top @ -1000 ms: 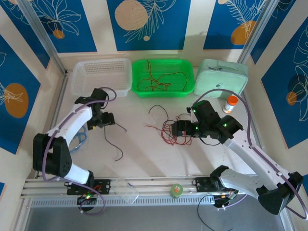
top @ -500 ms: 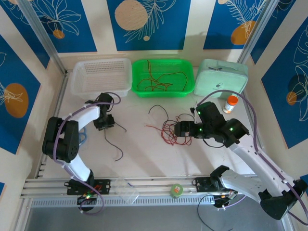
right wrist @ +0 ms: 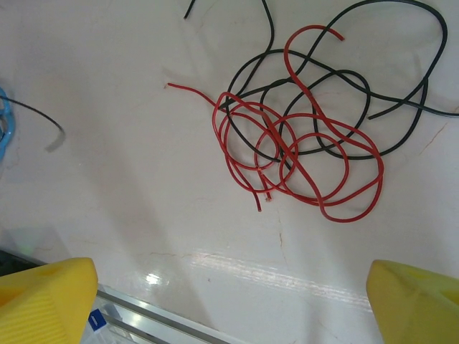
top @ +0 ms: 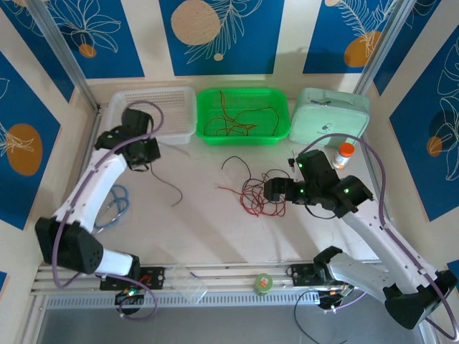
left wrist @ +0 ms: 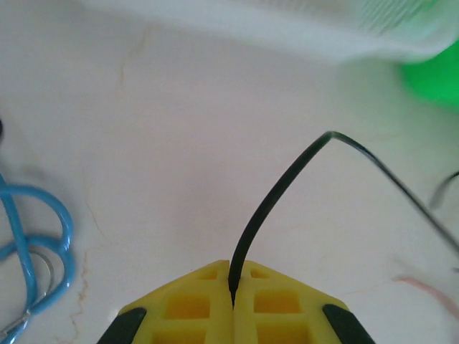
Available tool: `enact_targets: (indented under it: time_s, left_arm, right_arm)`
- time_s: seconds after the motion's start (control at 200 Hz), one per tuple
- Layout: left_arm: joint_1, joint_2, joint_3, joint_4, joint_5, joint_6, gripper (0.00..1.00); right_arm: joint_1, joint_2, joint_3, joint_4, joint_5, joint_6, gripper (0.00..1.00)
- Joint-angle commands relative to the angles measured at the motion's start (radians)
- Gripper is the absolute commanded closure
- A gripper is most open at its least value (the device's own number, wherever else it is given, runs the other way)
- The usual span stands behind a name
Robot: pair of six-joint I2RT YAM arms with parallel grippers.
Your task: Untangle the cables
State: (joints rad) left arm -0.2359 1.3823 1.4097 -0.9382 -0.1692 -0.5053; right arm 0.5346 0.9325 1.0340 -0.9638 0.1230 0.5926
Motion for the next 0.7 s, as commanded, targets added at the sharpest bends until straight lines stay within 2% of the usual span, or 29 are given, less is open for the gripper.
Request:
enact_targets:
  time_s: [0.0,0.18,0.41,0.575,0.695]
  left_arm:
    - [-0.007,-0.041,0.15,-0.156,0.0,0.063,1.0]
    - [-0.003,0.024,0.371,-0.092,-0.121,0.127,1.0]
    - [0.015,0.171,0.438,0.302,-0.262,0.207,1.0]
    - [0.036,0.336,0.574,0.442,-0.305,0.287,1.0]
    - [0.036,0.405,0.546,0.617,-0.37,0.372,1.0]
  right_arm:
    - [-0.016,0.0,0.041,-0.015,-0.023,-0.025,0.03]
    - [-0.026,-0.003,0.044,-0.012,-0.042,-0.017,0.04]
    - [-0.017,-0.052,0.015,-0.009,-0.051,0.025,0.04]
    - [0.002,-0.1,-0.031,-0.006,-0.052,0.065,0.05]
    - [0.008,-0.114,-0.05,-0.017,-0.039,0.082,0.05]
